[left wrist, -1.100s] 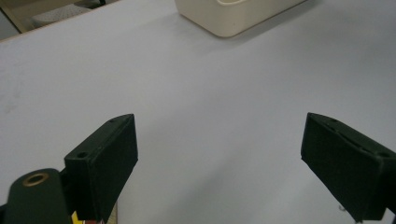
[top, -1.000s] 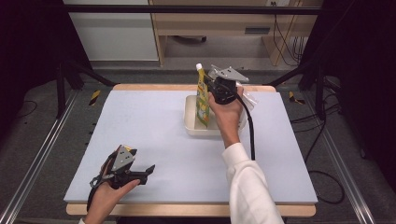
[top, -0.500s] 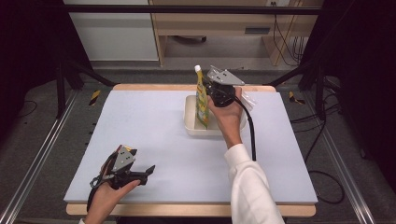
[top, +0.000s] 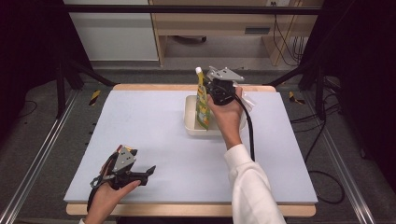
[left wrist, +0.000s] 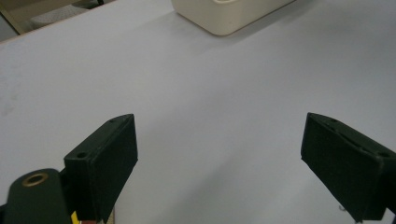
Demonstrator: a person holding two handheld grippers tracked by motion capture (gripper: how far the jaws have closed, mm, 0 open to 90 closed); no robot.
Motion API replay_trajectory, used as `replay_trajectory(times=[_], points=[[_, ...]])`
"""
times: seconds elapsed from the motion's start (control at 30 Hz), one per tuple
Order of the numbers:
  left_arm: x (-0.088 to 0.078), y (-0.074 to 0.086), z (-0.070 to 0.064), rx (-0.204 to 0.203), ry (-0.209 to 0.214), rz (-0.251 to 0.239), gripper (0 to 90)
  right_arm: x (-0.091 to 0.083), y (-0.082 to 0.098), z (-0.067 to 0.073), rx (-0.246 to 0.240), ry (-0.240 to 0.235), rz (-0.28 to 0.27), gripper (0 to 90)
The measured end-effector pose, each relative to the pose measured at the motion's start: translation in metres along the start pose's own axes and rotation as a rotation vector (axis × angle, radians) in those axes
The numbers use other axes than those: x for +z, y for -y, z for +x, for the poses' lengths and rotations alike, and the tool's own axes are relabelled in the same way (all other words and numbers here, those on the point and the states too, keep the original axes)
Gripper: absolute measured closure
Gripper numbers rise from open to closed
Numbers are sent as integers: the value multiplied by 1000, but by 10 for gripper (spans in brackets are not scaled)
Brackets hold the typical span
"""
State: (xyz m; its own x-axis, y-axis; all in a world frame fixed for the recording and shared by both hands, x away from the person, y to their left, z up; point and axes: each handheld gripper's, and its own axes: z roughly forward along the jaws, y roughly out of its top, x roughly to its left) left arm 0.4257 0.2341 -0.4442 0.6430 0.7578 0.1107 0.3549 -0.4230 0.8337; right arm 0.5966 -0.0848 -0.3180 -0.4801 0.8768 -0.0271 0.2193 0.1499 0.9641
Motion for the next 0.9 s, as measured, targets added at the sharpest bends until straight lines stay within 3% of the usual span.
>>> replay_trajectory(times=[0.3, 0.7, 0.9], points=[[0, 0, -1, -1, 4, -3, 107, 8, -15, 3, 21, 33, 131, 900], [0, -1, -1, 4, 10, 0, 107, 25, -26, 0, 52, 49, 267, 889], [0, -1, -1, 2, 14, -4, 107, 34, -27, -1, 72, 52, 297, 889]])
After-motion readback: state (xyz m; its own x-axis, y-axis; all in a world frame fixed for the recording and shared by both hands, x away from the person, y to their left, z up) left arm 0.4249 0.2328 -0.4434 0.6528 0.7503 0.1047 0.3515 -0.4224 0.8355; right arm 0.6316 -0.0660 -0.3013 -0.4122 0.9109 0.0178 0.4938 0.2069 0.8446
